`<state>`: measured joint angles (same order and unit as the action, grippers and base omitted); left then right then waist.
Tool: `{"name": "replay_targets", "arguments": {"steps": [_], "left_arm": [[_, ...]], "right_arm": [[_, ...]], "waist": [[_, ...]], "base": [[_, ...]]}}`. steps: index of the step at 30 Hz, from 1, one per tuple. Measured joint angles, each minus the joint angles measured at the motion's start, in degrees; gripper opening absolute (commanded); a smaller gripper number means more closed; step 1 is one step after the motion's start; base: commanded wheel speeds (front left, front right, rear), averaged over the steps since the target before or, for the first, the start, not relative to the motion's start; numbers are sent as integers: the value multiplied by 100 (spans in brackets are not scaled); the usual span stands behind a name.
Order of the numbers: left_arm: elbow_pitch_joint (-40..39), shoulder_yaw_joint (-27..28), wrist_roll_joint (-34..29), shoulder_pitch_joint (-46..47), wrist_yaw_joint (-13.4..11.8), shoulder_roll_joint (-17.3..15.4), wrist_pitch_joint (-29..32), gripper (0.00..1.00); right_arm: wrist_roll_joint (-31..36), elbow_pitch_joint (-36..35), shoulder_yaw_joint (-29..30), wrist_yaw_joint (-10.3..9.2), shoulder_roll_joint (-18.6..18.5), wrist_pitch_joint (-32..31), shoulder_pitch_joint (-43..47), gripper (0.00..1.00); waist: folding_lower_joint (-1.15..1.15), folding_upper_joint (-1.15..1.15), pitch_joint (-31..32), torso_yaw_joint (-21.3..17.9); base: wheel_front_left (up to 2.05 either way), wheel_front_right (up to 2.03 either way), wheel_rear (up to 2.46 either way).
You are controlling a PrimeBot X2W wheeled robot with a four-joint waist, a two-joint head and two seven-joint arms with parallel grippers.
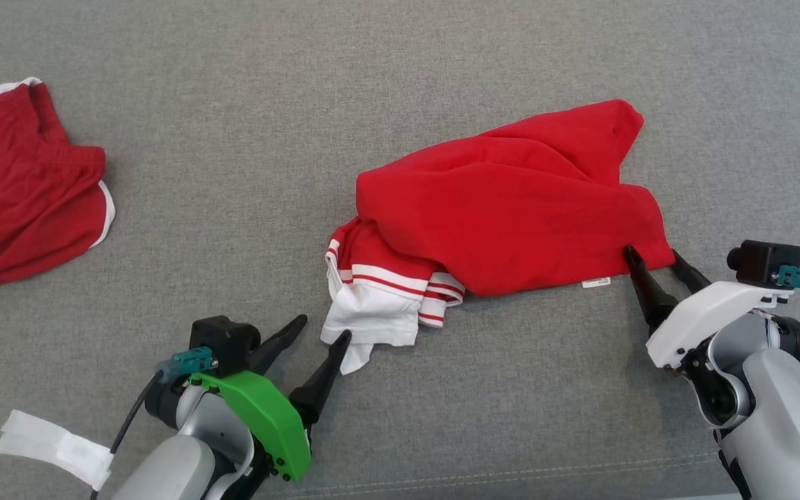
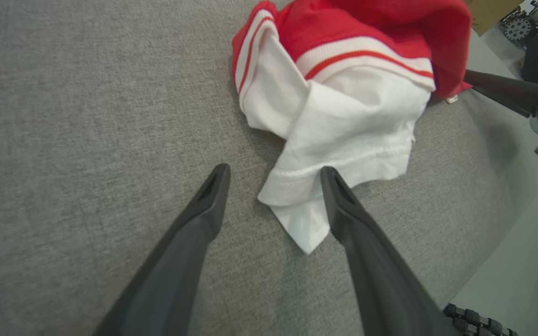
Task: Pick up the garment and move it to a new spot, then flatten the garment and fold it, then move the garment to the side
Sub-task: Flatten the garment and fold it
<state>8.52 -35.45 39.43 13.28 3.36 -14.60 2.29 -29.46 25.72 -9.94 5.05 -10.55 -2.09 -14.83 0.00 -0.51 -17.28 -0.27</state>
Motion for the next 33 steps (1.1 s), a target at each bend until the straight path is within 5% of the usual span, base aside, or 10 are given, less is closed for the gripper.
{"name": "replay_targets", "arguments": {"steps": [7, 8, 9, 11, 12, 13, 14, 15, 16, 33], "left_arm": [[-2, -165, 23, 23, 96, 7, 118, 100], [-7, -168, 23, 30, 118, 10, 118, 100], [-7, -170, 23, 49, 118, 13, 118, 100], [-10, -167, 23, 94, 119, 13, 118, 100], [-11, -168, 23, 99, 123, 13, 116, 84], [-11, -169, 23, 99, 124, 14, 116, 51], [-11, -168, 23, 99, 124, 13, 116, 32], [-10, -168, 23, 99, 125, 13, 116, 32], [-10, -169, 23, 99, 125, 13, 116, 0], [-249, 80, 372, 99, 175, 9, -33, 0]], "right_arm": [[-148, 211, -24, 70, -3, -107, -149, 95], [-156, 231, -33, 98, -4, -108, -166, 60], [-157, 250, -41, 98, -8, -108, -187, 45], [-170, 301, -62, 99, -16, -112, -237, 0], [-183, 324, -85, 101, -16, -126, -252, 0], [-188, 346, -119, 114, -13, -132, -260, 0], [-189, 359, -149, 136, -1, -131, -268, 0], [-189, 374, -165, 147, 7, -131, -278, 0], [-190, 390, -174, 148, 7, -131, -291, 0], [-577, 101, 130, 199, 158, 972, -471, 0]], "waist": [[0, 0, -34, 20], [0, 0, -39, 22], [0, 0, -43, 22], [0, 0, -47, 21], [0, 0, -48, 20], [0, 0, -47, 18], [0, 0, -46, 15], [0, 0, -43, 12], [0, 0, -40, 8], [0, 0, 332, -15]], "base": [[0, 0, 0], [0, 0, 0], [0, 0, 0], [0, 0, 0], [0, 0, 0], [0, 0, 0], [0, 0, 0], [0, 0, 0], [0, 0, 0], [0, 0, 0]]}}
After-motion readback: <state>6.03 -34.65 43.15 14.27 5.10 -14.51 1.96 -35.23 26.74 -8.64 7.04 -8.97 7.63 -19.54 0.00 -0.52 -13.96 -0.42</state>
